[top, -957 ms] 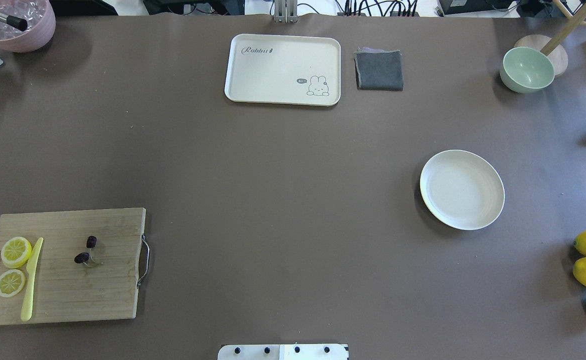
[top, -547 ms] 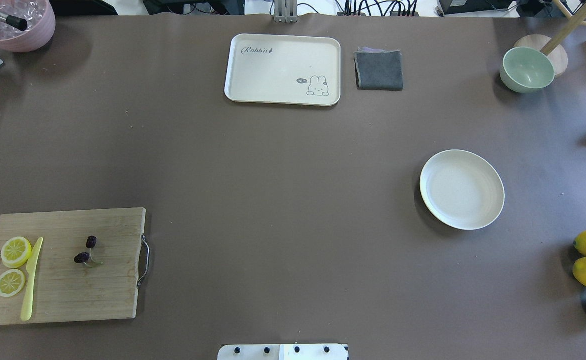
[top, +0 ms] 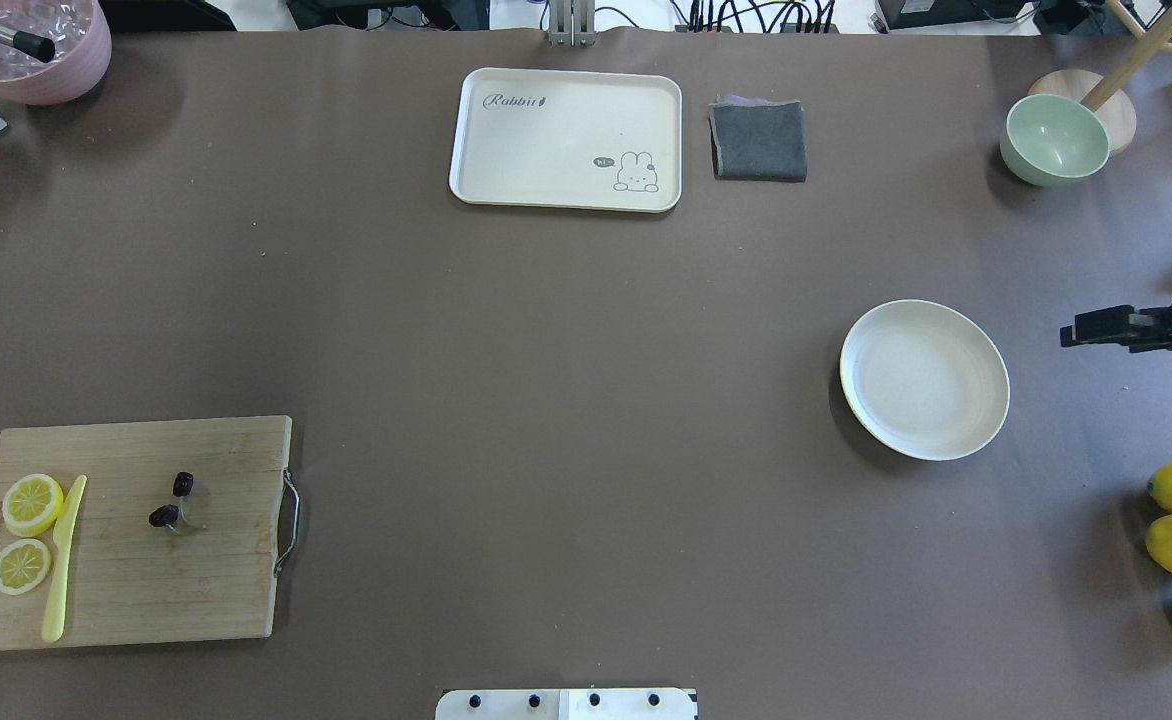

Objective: Place red cherry on plate
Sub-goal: 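Move the right gripper down to the rim of the white plate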

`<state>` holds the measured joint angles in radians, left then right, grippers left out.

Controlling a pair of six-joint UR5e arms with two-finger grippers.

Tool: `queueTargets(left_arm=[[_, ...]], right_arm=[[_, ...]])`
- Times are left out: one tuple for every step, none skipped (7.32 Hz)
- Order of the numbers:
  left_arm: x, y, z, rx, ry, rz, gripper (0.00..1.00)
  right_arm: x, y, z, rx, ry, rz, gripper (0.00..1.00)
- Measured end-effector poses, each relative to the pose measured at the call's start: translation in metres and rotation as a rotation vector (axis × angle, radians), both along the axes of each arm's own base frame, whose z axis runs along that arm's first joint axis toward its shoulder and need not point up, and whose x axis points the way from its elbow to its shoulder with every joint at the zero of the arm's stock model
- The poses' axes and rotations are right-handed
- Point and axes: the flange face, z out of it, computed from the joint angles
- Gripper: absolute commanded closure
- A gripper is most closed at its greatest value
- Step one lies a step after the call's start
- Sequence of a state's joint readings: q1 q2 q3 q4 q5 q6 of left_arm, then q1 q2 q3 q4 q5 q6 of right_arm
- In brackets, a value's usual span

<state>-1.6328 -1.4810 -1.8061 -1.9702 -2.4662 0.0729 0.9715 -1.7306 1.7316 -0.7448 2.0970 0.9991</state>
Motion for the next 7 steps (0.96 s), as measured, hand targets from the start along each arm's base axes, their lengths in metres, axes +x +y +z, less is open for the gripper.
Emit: queueTargets(left_arm=[[0.0, 0.0, 0.0, 0.001, 0.0, 0.0, 0.01], [0.0, 0.0, 0.0, 0.0, 0.0, -0.001, 0.01], [0.0, 0.0, 0.0, -0.002, 0.001, -0.003, 0.02], [0.0, 0.0, 0.001, -0.006, 0.002, -0.005, 0.01], [0.0, 0.0, 0.001, -0.009, 0.002, -0.006, 0.01], [0.0, 0.0, 0.0, -0.009, 0.002, -0.007, 0.01], [0.0, -0.001, 0.0, -0.008, 0.002, -0.007, 0.01]], right_arm=[[-0.03, 0.011, 0.001, -0.006, -0.007, 0.012, 0.23], [-0.053, 0.021, 0.002, -0.01, -0.005, 0.019, 0.37], [-0.066, 0.027, 0.002, -0.016, -0.003, 0.024, 0.72], [-0.072, 0.03, 0.002, -0.019, -0.002, 0.026, 1.0], [-0.074, 0.032, 0.002, -0.022, -0.003, 0.028, 1.0], [-0.075, 0.032, 0.001, -0.025, -0.006, 0.032, 1.0], [-0.076, 0.032, 0.0, -0.026, -0.009, 0.034, 1.0]])
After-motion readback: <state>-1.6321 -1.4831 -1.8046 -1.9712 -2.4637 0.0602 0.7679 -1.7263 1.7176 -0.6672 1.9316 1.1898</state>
